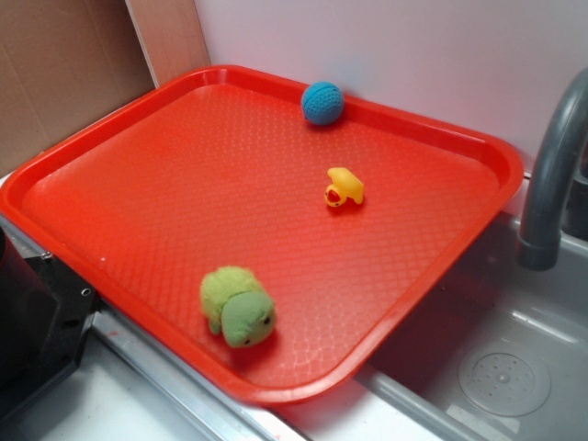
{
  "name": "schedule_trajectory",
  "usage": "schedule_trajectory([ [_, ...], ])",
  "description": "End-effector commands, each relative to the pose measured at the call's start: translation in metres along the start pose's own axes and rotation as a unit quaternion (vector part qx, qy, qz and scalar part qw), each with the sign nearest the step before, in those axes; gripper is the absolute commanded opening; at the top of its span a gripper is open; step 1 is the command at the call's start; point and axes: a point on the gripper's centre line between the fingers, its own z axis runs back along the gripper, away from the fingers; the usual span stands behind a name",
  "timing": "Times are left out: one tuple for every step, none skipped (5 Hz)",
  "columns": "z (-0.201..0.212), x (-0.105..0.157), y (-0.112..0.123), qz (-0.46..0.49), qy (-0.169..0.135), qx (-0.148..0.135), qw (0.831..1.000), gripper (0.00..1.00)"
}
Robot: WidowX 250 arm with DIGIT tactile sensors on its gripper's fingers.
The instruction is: Grab the green animal.
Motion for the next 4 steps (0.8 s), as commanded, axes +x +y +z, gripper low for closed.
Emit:
schedule_trajectory([
  [0.0, 0.0, 0.0, 0.0, 0.0, 0.0, 1.0, 1.0],
  [-0.032, 0.005, -0.028, -0.055, 0.003, 0.003, 0.998, 1.0],
  [-0.043, -0.001, -0.053, -0.124, -0.001, -0.029, 0.992, 1.0],
  [-0.066, -0.003, -0.067, -0.25, -0.002, -0.005, 0.968, 1.0],
])
